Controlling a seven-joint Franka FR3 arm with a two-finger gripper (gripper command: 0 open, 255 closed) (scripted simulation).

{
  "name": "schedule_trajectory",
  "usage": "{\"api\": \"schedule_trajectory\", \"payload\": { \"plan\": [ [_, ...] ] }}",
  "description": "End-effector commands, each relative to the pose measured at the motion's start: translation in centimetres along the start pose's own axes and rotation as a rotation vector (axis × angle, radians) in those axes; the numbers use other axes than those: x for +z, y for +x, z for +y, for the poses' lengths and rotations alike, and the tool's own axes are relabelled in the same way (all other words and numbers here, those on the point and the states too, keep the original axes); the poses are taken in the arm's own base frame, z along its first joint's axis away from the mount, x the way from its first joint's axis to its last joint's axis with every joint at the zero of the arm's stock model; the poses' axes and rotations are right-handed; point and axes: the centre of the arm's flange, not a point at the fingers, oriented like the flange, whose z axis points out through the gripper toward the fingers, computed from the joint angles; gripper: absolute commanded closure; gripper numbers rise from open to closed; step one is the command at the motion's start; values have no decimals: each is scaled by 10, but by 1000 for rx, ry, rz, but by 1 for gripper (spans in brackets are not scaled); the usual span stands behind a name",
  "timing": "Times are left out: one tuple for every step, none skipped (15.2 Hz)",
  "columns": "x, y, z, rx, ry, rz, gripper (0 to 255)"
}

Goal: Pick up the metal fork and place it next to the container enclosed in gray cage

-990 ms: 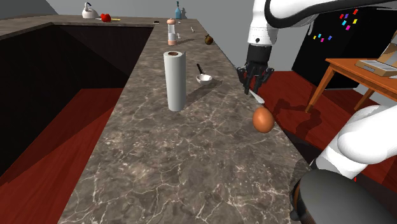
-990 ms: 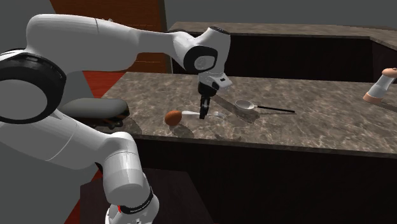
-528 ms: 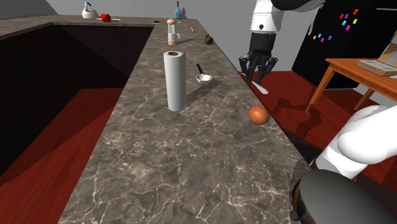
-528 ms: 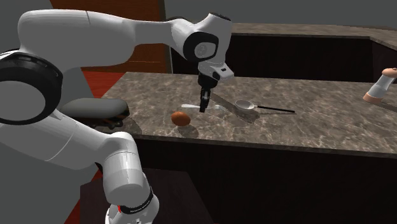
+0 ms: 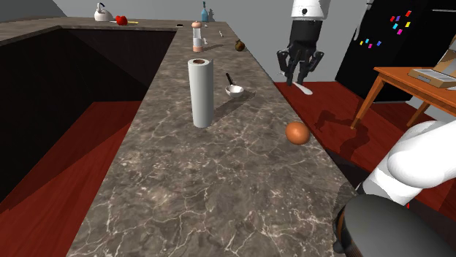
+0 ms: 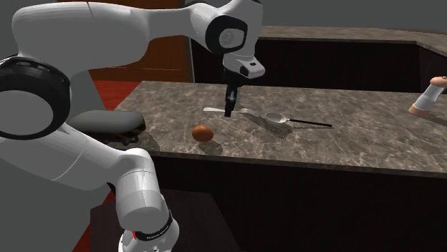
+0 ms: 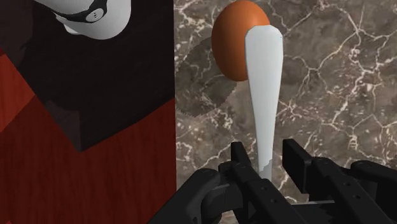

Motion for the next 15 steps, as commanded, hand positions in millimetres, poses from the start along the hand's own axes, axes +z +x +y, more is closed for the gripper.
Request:
{"api": "schedule_trajectory", "payload": {
  "plan": [
    [-11,-1,1,0,0,0,255],
    [-16,-2,1,0,0,0,255],
    [-18,-2,1,0,0,0,255],
    [-16,-15,-1,0,0,0,255],
    [-14,-28,-4,0,0,0,255],
    [-12,-41,-6,0,0,0,255],
    [-10,-54,-9,0,0,0,255],
    [-9,-67,-11,0,0,0,255],
    [-7,-79,-14,0,0,0,255],
    [-5,-92,-16,0,0,0,255],
    [-3,-105,-19,0,0,0,255],
    [-1,-118,-21,0,0,0,255],
    [1,-131,-23,0,0,0,255],
    [3,-144,-26,0,0,0,255],
    [4,-156,-28,0,0,0,255]
  ]
}}
